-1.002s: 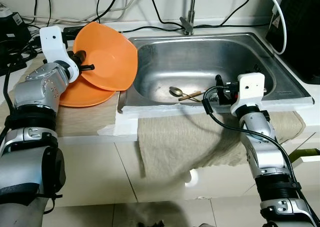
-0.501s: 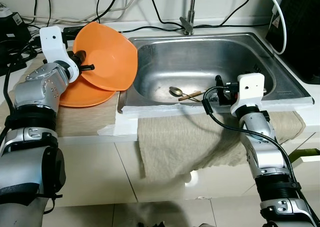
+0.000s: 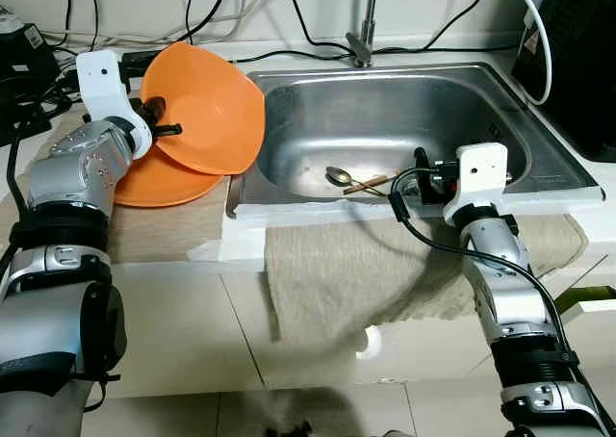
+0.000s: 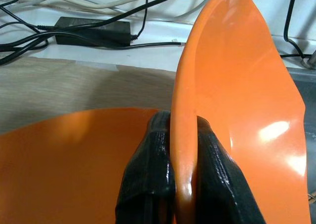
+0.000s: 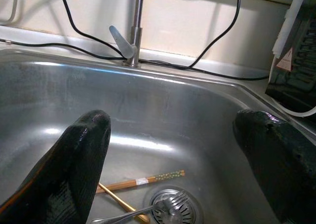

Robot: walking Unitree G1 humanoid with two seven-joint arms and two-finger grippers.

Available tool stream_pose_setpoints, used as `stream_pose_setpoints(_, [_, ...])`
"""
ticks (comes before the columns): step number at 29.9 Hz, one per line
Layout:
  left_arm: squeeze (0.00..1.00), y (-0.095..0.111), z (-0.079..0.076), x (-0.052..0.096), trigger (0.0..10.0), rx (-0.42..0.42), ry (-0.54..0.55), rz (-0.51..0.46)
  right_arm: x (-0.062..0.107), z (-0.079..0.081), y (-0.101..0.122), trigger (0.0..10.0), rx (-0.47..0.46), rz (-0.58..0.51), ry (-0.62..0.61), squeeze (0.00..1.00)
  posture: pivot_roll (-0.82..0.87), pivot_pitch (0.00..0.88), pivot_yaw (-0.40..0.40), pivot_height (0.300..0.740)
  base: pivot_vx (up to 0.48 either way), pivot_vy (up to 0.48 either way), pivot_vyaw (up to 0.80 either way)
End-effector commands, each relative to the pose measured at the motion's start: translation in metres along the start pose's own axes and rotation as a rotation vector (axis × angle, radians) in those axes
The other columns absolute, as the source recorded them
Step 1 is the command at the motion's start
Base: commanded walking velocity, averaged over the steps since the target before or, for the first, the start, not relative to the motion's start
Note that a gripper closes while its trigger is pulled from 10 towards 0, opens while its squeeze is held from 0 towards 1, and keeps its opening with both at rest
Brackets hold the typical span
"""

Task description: Kitchen organization

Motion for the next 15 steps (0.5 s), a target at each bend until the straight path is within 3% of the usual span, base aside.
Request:
stream_pose_setpoints(1, [0.00, -0.0126, -0.0006, -0.0017, 0.0, -0.024, 0.008, 0.060, -0.0039, 0.0011, 0.0064, 10.0, 0.000, -0.017, 0.011, 0.00, -0.07, 0.000, 0.033, 0.740, 0.000, 0.000, 0.00])
stream_pose_setpoints(15, [0.00, -0.0118, -0.0009, -0.0018, 0.0, -0.024, 0.008, 0.059, -0.0042, 0.0007, 0.0071, 10.0, 0.000, -0.018, 0.011, 0.00, -0.07, 0.000, 0.031, 0.740, 0.000, 0.000, 0.00])
Point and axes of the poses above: a point about 5 cm out from each wrist's last joint towards the gripper, its own x axis pointing back from the gripper into the wrist, its own y axis along the axis of the wrist's last joint, z = x × y, the point moved 6 cm from there along -x, pointing out of the wrist towards the gripper, and after that the axes turned 12 degrees about -x, right-handed, at the moved point
